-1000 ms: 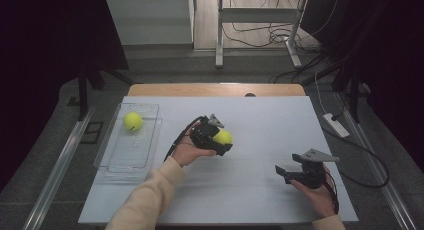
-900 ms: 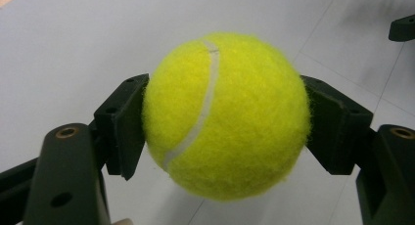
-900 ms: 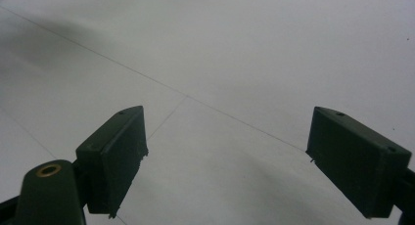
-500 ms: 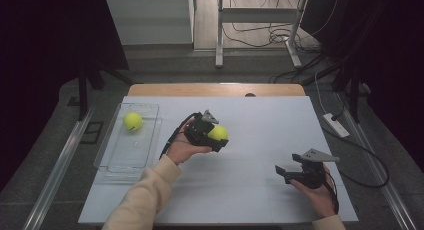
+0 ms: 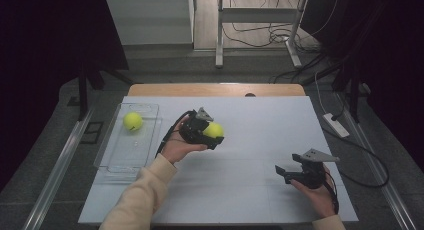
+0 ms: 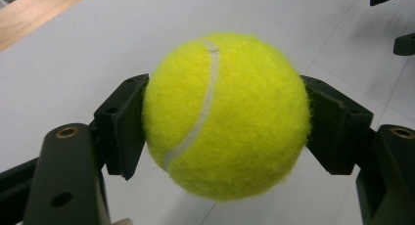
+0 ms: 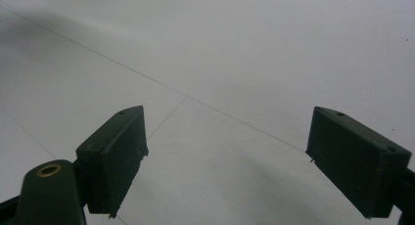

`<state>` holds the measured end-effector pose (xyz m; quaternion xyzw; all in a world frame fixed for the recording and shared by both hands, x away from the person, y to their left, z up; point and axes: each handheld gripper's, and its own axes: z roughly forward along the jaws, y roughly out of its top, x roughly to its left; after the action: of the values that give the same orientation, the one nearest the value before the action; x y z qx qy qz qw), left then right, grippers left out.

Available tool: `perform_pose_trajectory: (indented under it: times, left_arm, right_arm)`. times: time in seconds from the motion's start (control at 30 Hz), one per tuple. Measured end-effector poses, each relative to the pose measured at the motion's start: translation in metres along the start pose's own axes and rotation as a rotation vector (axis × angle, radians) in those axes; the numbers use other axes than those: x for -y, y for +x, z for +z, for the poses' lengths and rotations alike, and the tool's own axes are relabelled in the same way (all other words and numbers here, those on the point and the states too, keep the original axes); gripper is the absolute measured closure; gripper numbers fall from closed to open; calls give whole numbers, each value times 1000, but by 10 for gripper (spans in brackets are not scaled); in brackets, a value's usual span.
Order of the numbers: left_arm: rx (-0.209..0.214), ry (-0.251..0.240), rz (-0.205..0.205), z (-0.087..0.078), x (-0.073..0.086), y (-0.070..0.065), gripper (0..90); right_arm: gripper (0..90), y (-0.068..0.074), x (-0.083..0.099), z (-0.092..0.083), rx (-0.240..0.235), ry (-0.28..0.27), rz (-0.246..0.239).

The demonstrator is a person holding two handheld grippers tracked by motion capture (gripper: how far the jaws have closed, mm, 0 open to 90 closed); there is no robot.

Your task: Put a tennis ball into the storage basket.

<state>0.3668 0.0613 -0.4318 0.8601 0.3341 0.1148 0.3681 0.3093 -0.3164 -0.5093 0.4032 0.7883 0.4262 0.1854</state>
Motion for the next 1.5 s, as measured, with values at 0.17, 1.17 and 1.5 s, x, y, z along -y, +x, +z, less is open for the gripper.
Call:
perform_pose_trajectory:
  times: [0.17, 1.17, 1.5]
  left_arm:
    - [-13, -8, 1, -5, 0, 4, 267]
    - [-121, -54, -64, -38, 13, 30, 267]
    - [-143, -64, -86, -46, 18, 37, 267]
  right_arm:
    - [151, 0, 0, 0, 1, -1, 1]
    - [151, 0, 0, 1, 2, 3, -2]
    - [152, 0, 0, 1, 3, 4, -2]
